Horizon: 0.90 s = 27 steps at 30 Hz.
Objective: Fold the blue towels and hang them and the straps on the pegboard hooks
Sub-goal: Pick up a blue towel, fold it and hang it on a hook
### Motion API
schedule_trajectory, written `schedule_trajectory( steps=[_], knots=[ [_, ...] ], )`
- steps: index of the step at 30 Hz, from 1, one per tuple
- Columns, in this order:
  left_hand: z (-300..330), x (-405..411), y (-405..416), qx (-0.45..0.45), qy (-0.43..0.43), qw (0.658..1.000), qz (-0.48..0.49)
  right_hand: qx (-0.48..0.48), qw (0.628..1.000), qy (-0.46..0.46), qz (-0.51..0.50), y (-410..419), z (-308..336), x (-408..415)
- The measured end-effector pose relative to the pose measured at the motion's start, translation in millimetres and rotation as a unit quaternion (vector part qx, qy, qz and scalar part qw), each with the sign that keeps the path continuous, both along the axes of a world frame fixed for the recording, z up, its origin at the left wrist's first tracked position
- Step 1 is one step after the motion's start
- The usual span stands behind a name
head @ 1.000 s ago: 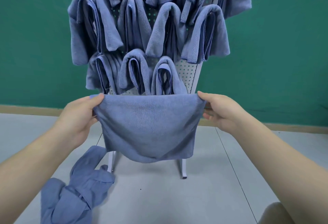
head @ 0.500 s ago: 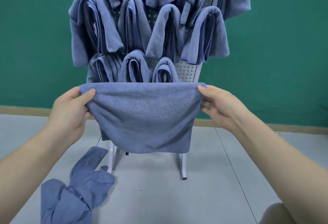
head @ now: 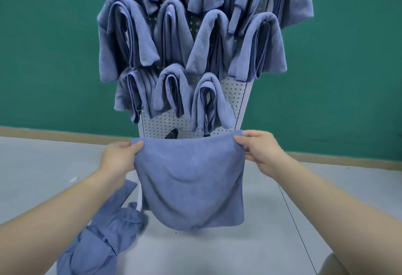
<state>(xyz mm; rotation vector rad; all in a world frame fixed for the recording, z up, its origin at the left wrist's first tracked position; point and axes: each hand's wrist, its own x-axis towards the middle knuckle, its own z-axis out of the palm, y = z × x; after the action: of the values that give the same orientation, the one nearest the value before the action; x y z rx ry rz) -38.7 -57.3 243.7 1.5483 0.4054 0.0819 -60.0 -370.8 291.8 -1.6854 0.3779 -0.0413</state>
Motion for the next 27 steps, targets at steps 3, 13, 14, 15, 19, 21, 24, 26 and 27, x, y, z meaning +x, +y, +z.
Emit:
schedule_trajectory(
  steps=[3,13,14,15,19,21,24,26,27],
  knots=[
    [-6,-4,-16,-0.016,0.026,0.999,0.016,-0.022,0.999,0.034,0.003,14,-17,1],
    [0,-31,-67,0.037,-0.063,0.997,-0.037,-0.002,0.997,0.008,0.074,107,-30,-14],
    [0,-35,-72,0.056,-0.085,0.993,-0.054,0.009,0.997,-0.001,0.078,114,-29,-17],
    [3,-41,-76,0.085,-0.111,0.988,-0.065,0.026,0.997,-0.014,0.078,119,-27,-20],
    [10,-59,-78,0.151,-0.210,0.962,-0.082,0.079,0.992,-0.058,0.077,129,-25,-23],
    [10,-64,-74,0.154,-0.219,0.960,-0.088,0.084,0.990,-0.068,0.088,132,-23,-25],
    [11,-66,-73,0.144,-0.207,0.961,-0.117,0.085,0.991,-0.065,0.083,132,-26,-23],
    [18,-65,-70,0.121,-0.207,0.962,-0.133,0.079,0.993,-0.068,0.063,127,-21,-21],
    [21,-64,-68,0.119,-0.214,0.960,-0.137,0.065,0.994,-0.073,0.056,124,-17,-20]
  ],
)
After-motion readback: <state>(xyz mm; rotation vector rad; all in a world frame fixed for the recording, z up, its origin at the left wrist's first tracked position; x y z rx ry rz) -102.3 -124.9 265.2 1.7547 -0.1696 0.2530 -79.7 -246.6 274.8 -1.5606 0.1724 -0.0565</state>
